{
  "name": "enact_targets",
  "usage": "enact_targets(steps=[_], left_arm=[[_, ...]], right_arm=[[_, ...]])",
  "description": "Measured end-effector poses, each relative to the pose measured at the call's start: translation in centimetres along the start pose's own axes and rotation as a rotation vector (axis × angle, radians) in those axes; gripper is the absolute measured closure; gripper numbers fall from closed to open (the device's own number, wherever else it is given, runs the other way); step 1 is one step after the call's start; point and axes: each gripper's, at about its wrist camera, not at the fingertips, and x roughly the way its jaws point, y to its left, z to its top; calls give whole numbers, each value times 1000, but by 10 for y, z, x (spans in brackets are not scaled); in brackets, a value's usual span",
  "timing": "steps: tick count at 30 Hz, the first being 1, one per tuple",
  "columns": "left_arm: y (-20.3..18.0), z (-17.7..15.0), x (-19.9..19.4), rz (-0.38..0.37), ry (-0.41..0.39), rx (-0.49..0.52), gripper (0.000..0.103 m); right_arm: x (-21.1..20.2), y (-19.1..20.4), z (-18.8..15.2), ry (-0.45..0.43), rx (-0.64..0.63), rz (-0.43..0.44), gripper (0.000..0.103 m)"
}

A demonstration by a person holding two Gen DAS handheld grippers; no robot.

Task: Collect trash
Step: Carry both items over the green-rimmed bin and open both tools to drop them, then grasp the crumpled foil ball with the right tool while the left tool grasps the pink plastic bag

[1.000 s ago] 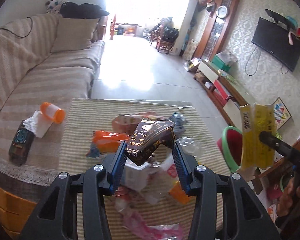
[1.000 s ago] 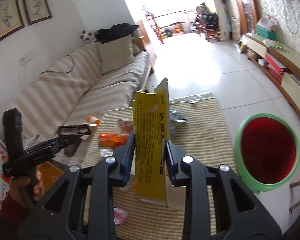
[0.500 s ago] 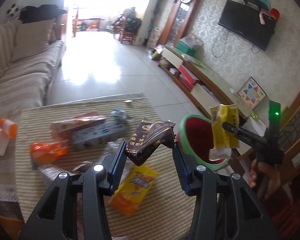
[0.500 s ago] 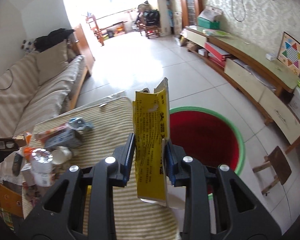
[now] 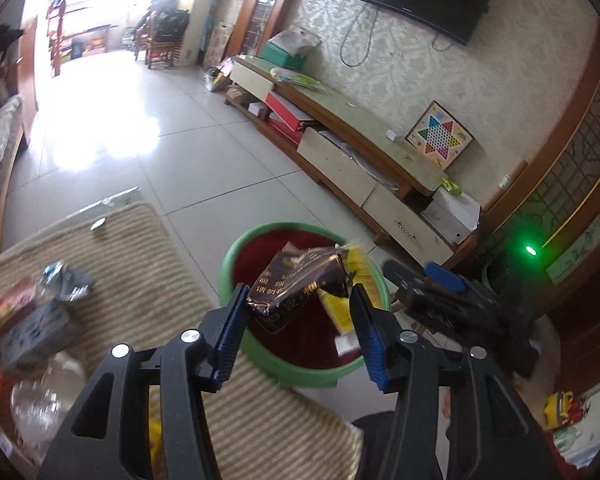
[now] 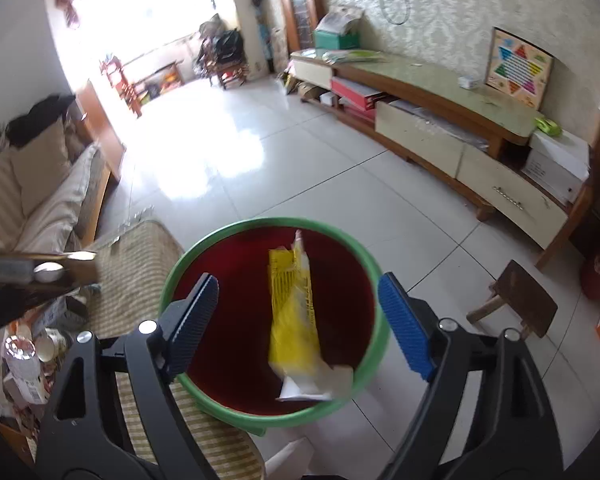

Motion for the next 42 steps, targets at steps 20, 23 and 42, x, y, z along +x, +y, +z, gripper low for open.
enact_targets(steps=[20,23,42], left_arm=[[32,-83,-113,141,-84,-39,12],[57,-110,-142,201,-101,-87,11],[166,-261,-194,362,5,-439,11]], right_arm=[[-89,100,-197,614,-366,355,15],[-81,114,-227,721,-353,368,15],[-75,167,-248,711,-512,397,84]])
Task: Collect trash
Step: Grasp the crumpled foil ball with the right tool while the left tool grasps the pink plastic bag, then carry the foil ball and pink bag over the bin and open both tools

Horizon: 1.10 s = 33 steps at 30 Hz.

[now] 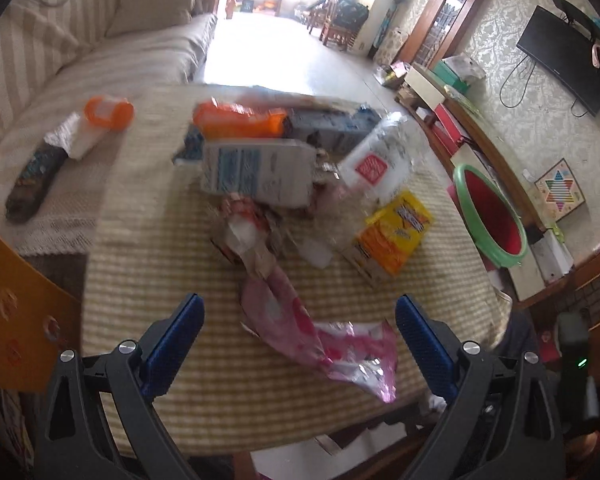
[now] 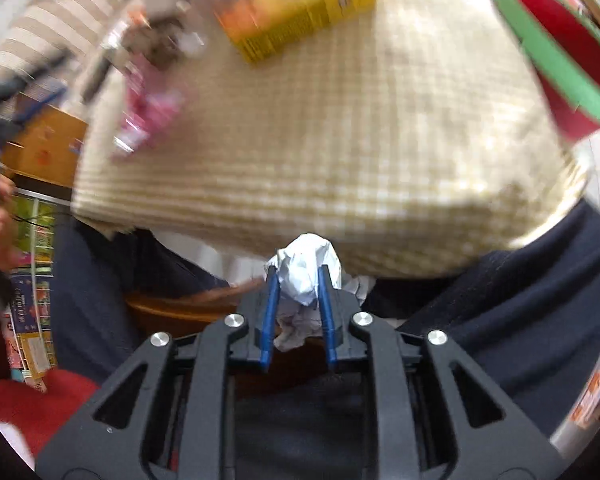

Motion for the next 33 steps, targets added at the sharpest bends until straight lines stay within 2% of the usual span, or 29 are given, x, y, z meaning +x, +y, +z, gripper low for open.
enact_targets(steps=[3,7,10,12,16,19,21,22,27,33], left_arm=[[2,-10,26,-45,81,-78,11],[1,-11,48,-63,115,-142,12],[-3,-9,58,-12,121,-141,15],[-1,-7,62,5,142,-166,20],[7,-12,70,25,174,-216,29],[14,-17,75,28,195,-232,42],[17,-19,79,15,208,-243,57],[18,-20,79,9,210,-246,61],[18,-19,75,-7,191,-249,72],[14,-13,51,-4,134,-209,75]], right_arm=[[-40,6,11,-119,-37,-32,84],[-80,13,35,-284,-78,-119,88],[-95,17,55,-370,-105,-168,88],[-100,20,66,-399,-103,-148,88],[-103,14,78,-419,-82,-90,88],[-100,15,82,-427,-61,-65,88],[-98,18,87,-433,-58,-64,88],[-98,20,86,-435,-58,-66,88],[-96,24,87,-433,-61,-61,88],[-96,24,86,-456,-59,-65,88]])
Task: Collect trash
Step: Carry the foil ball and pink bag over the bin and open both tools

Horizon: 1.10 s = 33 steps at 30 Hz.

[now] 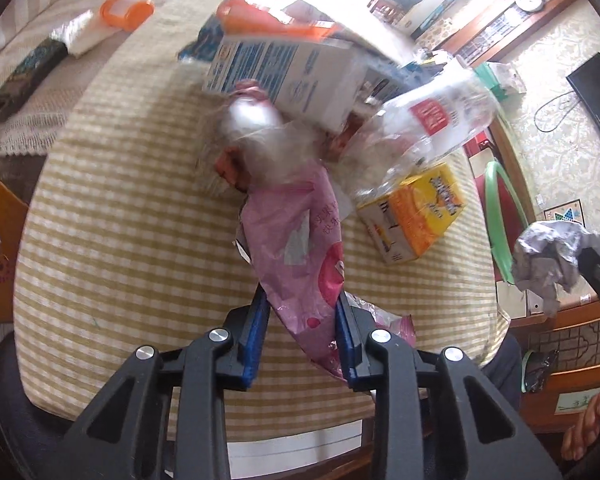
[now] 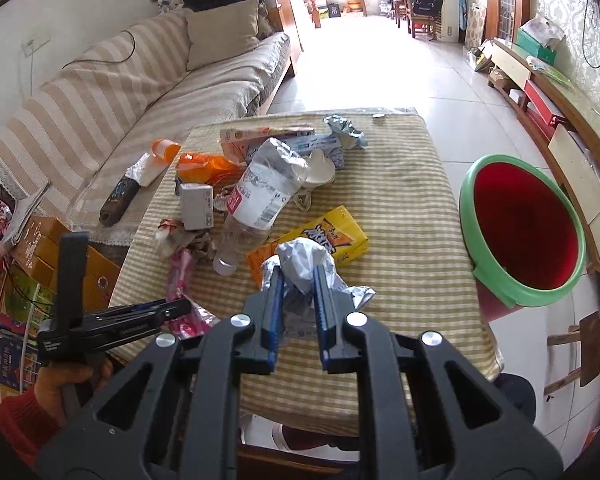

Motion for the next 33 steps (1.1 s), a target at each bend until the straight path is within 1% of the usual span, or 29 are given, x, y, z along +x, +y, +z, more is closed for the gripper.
enact_targets(steps=[4,10,14,21,29,33], left_arm=[[-14,8,-19,10,-59,53,75],[-44,28,-54,35,-177,161,75],[-60,39,-73,33,-236,212,75],[-86,61,-101,30,-323,255,75],[-115,74,-125,35,-415,295,75],[-134,83,-135,26,-457,321,75]], right_arm=[[-4,-4,3,-35,14,1,88],[-9,-6,11,-72,21,10,88],[-13,-6,16,-97,18,12,88],[-22,-11,30,-147,16,7,88],[-42,-20,47,-232,17,-20,88],[-52,-29,55,-277,30,-41,88]])
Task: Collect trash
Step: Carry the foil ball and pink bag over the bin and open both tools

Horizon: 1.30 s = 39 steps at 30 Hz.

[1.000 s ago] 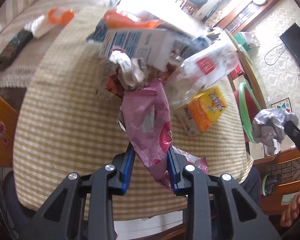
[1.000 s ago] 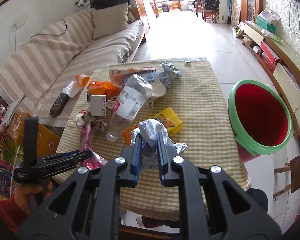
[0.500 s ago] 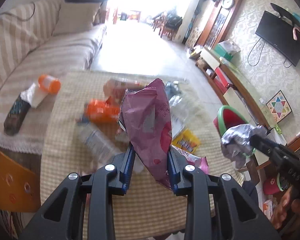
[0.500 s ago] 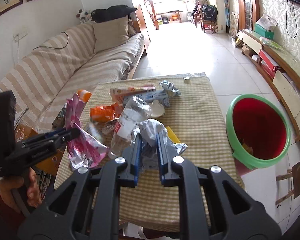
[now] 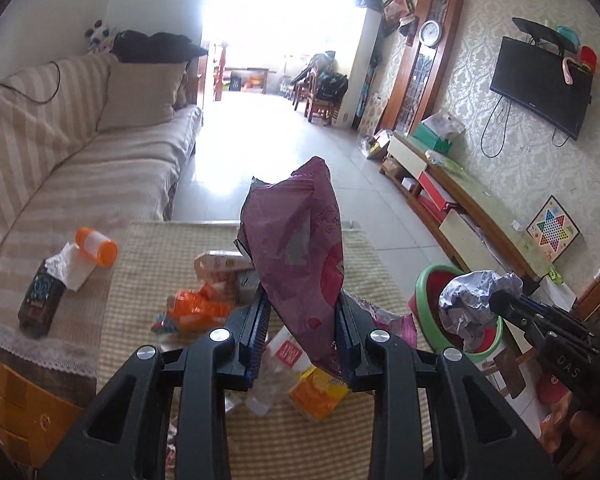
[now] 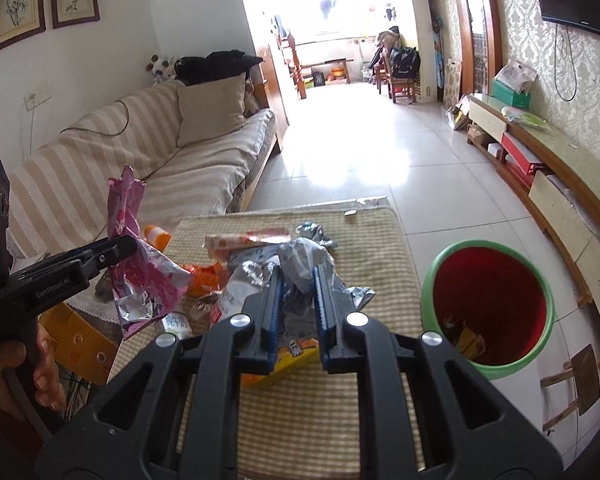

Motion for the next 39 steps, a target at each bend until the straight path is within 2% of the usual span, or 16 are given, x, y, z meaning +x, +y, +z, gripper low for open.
enact_targets(steps=[4,11,16,20,24,30,35,39], left_arm=[[-14,9,0,-17,-25,19,75],[-46,11,11,-59,-13,68,75],[-68,13,24,-92,-6,95,75],[-98,14,42,-148,18,128,75],[-136,13,67,-229,58,187,75],[-196,9,113,-339,132,272,75],[-232,3,149,-359,205,314,75],[-252,-2,166,-361,230,344,75]], right_arm=[[-3,-9,7,-25,18,-22,88],[-7,-30,7,-44,55,-58,88],[-15,-54,3,-53,78,-108,88],[-18,-84,0,-58,121,-157,88],[-18,-123,-3,-67,174,-214,88],[-12,-189,-9,-81,320,-259,88],[-7,-228,-22,-84,419,-276,88],[-1,-243,-27,-75,446,-281,88]])
